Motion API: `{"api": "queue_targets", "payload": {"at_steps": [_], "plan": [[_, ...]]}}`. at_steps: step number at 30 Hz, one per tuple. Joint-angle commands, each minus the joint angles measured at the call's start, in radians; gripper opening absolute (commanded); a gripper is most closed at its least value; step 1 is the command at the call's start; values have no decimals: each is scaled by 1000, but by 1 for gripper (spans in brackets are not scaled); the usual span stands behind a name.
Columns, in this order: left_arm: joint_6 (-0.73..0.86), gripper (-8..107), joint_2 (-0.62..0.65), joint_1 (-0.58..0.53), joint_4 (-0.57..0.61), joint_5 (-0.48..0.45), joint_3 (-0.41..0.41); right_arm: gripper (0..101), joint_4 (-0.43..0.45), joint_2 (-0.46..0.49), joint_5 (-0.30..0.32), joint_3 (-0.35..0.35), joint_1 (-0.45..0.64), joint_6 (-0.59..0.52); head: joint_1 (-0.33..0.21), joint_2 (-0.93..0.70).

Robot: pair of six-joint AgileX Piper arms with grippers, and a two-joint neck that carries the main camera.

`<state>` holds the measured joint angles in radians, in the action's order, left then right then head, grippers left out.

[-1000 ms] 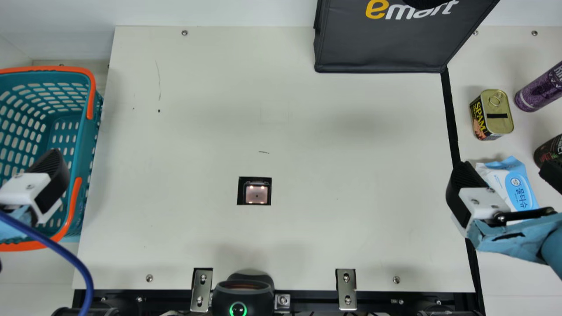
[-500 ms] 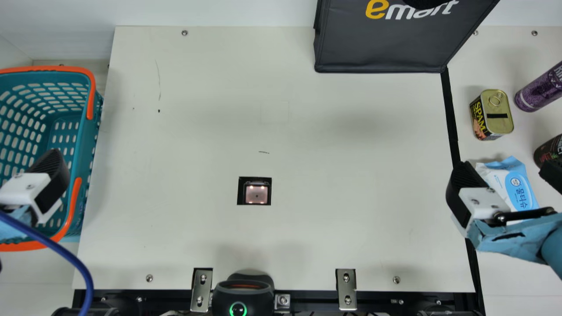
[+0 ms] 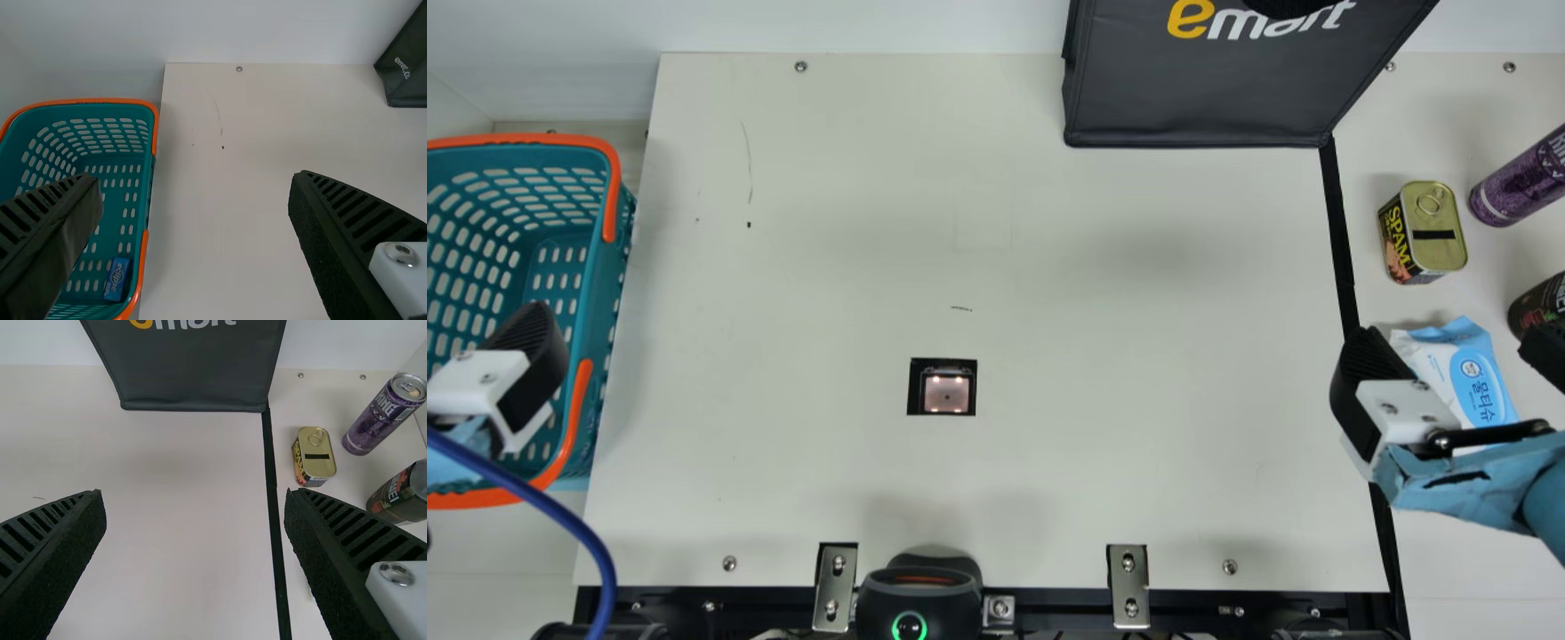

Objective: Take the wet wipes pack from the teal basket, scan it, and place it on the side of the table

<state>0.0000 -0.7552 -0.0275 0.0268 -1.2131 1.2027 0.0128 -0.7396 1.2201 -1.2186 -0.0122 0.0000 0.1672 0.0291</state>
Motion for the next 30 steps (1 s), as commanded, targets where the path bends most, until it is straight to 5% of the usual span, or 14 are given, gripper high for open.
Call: {"api": "queue_targets", "payload": {"at_steps": [1,30], "plan": [[0,90,0,0,0,0,0,95,0,0,0,0,0,0,-29,-2],[0,90,0,0,0,0,0,95,0,0,-1,0,0,0,-29,-2]]}}
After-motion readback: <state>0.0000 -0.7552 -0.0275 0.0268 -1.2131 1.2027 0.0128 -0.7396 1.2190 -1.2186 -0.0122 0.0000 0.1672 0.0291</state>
